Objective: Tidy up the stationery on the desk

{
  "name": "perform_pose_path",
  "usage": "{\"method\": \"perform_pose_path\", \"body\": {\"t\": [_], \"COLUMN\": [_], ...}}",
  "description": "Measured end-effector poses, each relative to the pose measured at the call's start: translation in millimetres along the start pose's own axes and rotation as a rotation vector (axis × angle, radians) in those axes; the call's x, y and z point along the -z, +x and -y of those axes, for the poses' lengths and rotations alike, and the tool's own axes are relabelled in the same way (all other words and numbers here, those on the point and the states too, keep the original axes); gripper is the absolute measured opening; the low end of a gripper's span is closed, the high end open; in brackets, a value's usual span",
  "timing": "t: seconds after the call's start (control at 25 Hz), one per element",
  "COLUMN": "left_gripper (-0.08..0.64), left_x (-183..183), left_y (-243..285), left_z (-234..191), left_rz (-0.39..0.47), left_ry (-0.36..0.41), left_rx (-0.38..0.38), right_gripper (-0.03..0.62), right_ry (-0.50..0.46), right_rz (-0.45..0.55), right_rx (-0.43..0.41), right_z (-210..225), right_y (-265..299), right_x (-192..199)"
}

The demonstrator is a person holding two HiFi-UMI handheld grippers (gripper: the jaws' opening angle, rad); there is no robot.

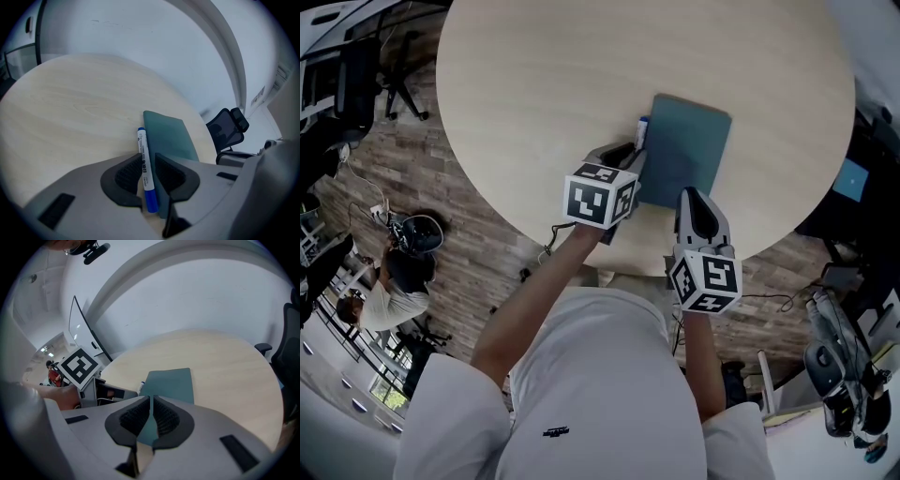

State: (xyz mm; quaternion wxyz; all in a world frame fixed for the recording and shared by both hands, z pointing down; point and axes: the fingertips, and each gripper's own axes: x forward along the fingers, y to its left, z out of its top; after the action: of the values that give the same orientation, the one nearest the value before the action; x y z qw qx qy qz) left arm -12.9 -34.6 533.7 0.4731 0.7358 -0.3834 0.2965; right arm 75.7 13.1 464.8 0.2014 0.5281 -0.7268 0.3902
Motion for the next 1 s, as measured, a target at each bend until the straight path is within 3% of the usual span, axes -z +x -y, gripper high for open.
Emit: {"method": "perform_pose_path", "body": {"t": [0.52, 1.0], "left_gripper": [0.080, 0.080], "left_x": [-1.5, 12.0], "left_y": [-24.7, -106.4], "left_z": [9.0, 41.1], "left_rz": [0.039, 0.111], "left_ry": [-0.019, 0.009], "left_rx": [0.001, 0.035], "right_gripper": [0.048, 0.048], "right_ry": [-0.023, -0.072], "right_rz": [0.032, 0.124], "right_rx": [0.006, 0.013], "right_z": [-10.0, -45.9], "right_y": [-16.6, -68.3], "right_x": [-9.4, -34.5]}}
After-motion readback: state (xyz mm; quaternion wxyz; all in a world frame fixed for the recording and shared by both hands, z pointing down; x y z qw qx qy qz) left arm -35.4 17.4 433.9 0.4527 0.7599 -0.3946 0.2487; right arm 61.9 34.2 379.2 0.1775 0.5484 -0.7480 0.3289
